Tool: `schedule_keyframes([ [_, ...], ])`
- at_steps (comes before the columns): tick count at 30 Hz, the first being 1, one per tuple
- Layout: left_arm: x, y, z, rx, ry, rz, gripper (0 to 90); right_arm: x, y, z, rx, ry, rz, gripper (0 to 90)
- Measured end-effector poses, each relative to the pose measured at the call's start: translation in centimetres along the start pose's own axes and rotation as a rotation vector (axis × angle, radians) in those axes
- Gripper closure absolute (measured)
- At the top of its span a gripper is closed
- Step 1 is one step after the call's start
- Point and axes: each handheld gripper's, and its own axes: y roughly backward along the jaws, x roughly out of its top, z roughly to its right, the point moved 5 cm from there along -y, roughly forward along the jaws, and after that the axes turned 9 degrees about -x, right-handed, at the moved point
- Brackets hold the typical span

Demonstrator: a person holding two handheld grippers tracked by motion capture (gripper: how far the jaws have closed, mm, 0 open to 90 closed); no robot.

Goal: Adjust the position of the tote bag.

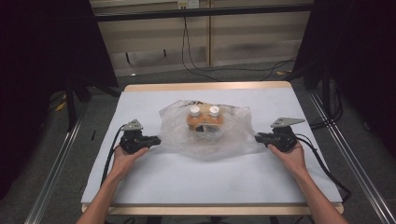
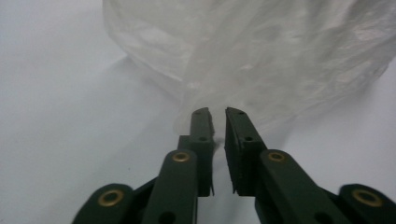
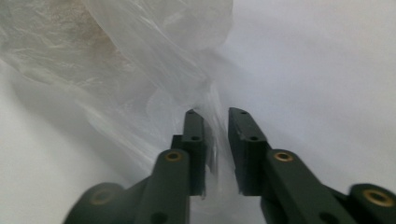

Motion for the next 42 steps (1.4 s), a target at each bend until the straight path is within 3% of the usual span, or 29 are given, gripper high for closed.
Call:
schedule_keyframes([
  [2, 0.5, 1.4, 0.9, -0.006, -0.016, 0.051, 73.1, 0.7, 1.3, -0.4, 0.025, -0.015, 0.057, 64.0],
  [3, 0.5, 1.9, 1.1, 0.001, -0.031, 0.05, 71.9, 1.0, 1.8, -0.5, 0.023, -0.013, 0.076, 60.7],
  [6, 0.8, 2.9, 1.7, -0.019, -0.036, 0.087, 69.3, 1.6, 2.8, -0.7, 0.04, -0.024, 0.115, 57.6],
  [9, 1.4, 4.2, 2.5, -0.013, -0.05, 0.146, 63.9, 2.5, 3.9, -1.2, 0.051, -0.026, 0.158, 48.5],
  [12, 2.4, 4.6, 3.2, -0.01, -0.077, 0.171, 62.2, 3.1, 4.4, -1.5, 0.054, -0.024, 0.178, 45.3],
  [15, 3.7, 3.7, 3.9, -0.013, -0.11, 0.168, 53.6, 4.6, 5.3, -2.2, 0.07, -0.002, 0.219, 39.4],
  [17, 4.4, 2.9, 4.1, -0.034, -0.109, 0.172, 50.3, 5.4, 5.6, -2.5, 0.07, 0.009, 0.235, 37.0],
  [22, 5.8, 1.6, 4.0, -0.038, -0.114, 0.185, 44.4, 7.0, 6.0, -3.1, 0.074, 0.025, 0.265, 34.5],
  [26, 6.9, -0.2, 3.8, -0.04, -0.132, 0.167, 40.2, 8.4, 5.8, -3.5, 0.077, 0.038, 0.289, 34.7],
  [30, 7.0, -2.0, 4.1, -0.029, -0.162, 0.104, 39.4, 8.5, 4.4, -3.9, 0.094, 0.059, 0.259, 35.8],
  [31, 6.9, -2.3, 3.9, -0.02, -0.17, 0.093, 44.9, 8.3, 3.7, -4.0, 0.094, 0.073, 0.233, 35.2],
  [33, 6.9, -2.7, 3.3, -0.021, -0.155, 0.1, 55.7, 8.1, 2.9, -4.0, 0.077, 0.076, 0.213, 38.4],
  [34, 6.9, -2.7, 3.3, -0.021, -0.155, 0.1, 65.6, 8.1, 2.9, -4.0, 0.077, 0.076, 0.213, 38.4],
  [35, 7.0, -2.6, 3.2, -0.028, -0.156, 0.117, 76.2, 8.2, 2.6, -4.0, 0.074, 0.071, 0.227, 59.3],
  [36, 7.0, -2.5, 3.2, -0.032, -0.153, 0.124, 76.2, 8.2, 2.6, -4.0, 0.074, 0.071, 0.227, 59.3],
  [37, 7.2, -2.5, 3.2, -0.039, -0.156, 0.13, 88.8, 8.6, 2.7, -4.1, 0.089, 0.063, 0.255, 74.1],
  [38, 7.3, -2.4, 3.2, -0.037, -0.159, 0.126, 88.8, 8.6, 2.7, -4.1, 0.089, 0.063, 0.255, 74.1],
  [39, 7.7, -2.2, 3.0, -0.037, -0.159, 0.125, 90.0, 9.2, 2.8, -3.8, 0.105, 0.044, 0.277, 87.8],
  [42, 8.3, -2.1, 3.1, -0.039, -0.158, 0.143, 90.0, 9.9, 2.7, -3.5, 0.112, 0.025, 0.29, 90.0],
])
